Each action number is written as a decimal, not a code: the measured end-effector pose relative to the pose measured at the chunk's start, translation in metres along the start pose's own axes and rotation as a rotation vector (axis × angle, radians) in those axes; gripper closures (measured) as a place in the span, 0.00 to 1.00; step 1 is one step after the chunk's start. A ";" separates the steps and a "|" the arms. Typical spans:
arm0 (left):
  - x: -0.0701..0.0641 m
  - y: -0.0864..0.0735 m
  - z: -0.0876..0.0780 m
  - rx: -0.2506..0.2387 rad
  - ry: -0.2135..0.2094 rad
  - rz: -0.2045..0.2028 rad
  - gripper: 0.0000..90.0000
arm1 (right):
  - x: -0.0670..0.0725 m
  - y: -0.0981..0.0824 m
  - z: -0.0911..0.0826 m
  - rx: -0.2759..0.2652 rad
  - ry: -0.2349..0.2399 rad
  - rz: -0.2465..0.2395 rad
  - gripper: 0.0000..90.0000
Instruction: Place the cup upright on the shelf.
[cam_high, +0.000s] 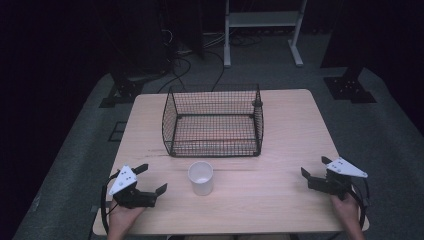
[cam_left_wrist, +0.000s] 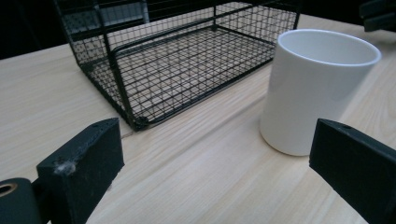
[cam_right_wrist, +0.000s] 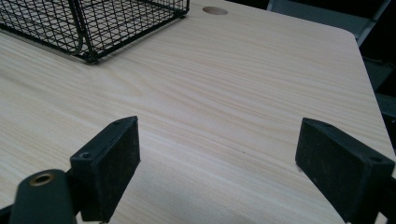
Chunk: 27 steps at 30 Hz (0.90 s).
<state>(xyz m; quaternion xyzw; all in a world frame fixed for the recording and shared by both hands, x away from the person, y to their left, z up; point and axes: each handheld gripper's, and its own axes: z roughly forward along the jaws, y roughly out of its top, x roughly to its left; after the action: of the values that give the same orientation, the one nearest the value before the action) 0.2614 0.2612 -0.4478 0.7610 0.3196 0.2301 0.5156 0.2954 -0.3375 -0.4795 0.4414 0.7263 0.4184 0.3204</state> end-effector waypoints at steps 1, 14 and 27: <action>-0.001 0.001 0.000 -0.005 -0.011 -0.002 0.03 | 0.000 0.000 0.000 0.000 0.000 0.000 0.14; -0.011 0.014 0.007 0.035 -0.100 0.036 0.03 | 0.000 0.000 0.000 0.001 0.001 -0.001 0.15; -0.020 0.024 0.018 0.077 -0.160 0.075 0.03 | -0.001 0.000 0.000 0.002 0.007 0.007 0.15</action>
<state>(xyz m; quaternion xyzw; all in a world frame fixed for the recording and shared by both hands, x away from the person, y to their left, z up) 0.2652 0.2288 -0.4325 0.8076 0.2572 0.1755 0.5009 0.2958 -0.3384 -0.4793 0.4426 0.7263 0.4205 0.3161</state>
